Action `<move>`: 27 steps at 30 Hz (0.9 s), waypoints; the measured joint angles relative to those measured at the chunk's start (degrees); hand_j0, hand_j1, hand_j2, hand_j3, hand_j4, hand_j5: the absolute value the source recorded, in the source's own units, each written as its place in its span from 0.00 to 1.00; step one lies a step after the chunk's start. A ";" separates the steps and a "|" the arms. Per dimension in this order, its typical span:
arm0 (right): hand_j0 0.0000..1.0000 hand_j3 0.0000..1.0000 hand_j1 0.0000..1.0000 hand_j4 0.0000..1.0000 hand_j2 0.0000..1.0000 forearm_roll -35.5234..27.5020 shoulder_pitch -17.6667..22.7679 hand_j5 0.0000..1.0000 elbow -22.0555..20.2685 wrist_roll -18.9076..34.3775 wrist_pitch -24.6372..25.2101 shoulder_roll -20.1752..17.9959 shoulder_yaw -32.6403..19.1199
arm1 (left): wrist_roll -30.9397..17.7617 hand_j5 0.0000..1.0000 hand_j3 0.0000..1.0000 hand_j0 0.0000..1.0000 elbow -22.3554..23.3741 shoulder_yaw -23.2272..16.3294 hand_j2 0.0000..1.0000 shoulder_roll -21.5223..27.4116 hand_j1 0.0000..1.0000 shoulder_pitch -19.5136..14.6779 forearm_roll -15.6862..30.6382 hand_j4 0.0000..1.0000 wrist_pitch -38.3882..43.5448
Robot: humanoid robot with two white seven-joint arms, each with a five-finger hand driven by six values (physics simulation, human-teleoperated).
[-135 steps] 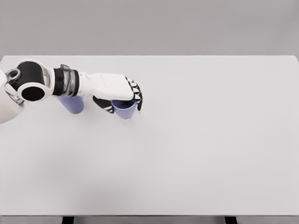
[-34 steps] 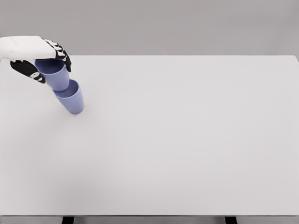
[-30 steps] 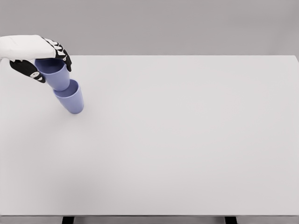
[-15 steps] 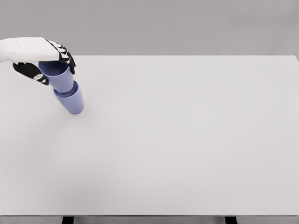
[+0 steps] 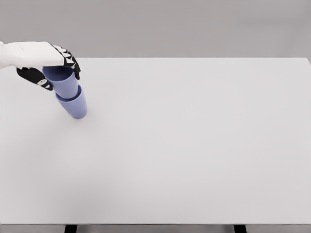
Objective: Place the right cup on the left cup with left arm
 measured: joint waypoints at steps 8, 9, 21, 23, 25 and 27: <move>1.00 1.00 1.00 1.00 1.00 0.00 -0.09 1.00 0.00 0.00 0.00 0.00 0.00 | 0.00 0.64 0.64 0.64 0.04 -0.07 0.64 -0.10 0.64 0.35 -0.18 0.64 0.03; 1.00 1.00 1.00 1.00 1.00 0.00 0.00 1.00 0.00 0.00 0.00 0.00 0.00 | 0.00 0.65 0.65 0.65 0.04 -0.07 0.65 -0.10 0.65 0.35 -0.18 0.65 0.04; 1.00 1.00 1.00 1.00 1.00 0.00 0.00 1.00 0.00 0.00 0.00 0.00 0.00 | 0.02 0.77 0.77 0.77 0.03 0.04 0.77 -0.15 0.77 0.35 -0.20 0.77 0.04; 1.00 1.00 1.00 1.00 1.00 0.00 -0.09 1.00 0.00 0.00 0.00 0.00 0.00 | 0.02 0.77 0.77 0.77 0.05 0.10 0.77 -0.18 0.77 0.26 -0.20 0.77 0.02; 1.00 1.00 1.00 1.00 1.00 0.00 -0.09 1.00 0.00 0.00 0.00 0.00 0.00 | 0.02 0.78 0.78 0.78 0.03 0.22 0.78 -0.19 0.78 0.26 -0.20 0.78 -0.02; 1.00 1.00 1.00 1.00 1.00 0.00 -0.09 1.00 0.00 0.00 0.00 0.00 0.00 | 0.02 0.81 0.81 0.81 0.02 0.29 0.81 -0.20 0.81 0.35 -0.20 0.81 -0.03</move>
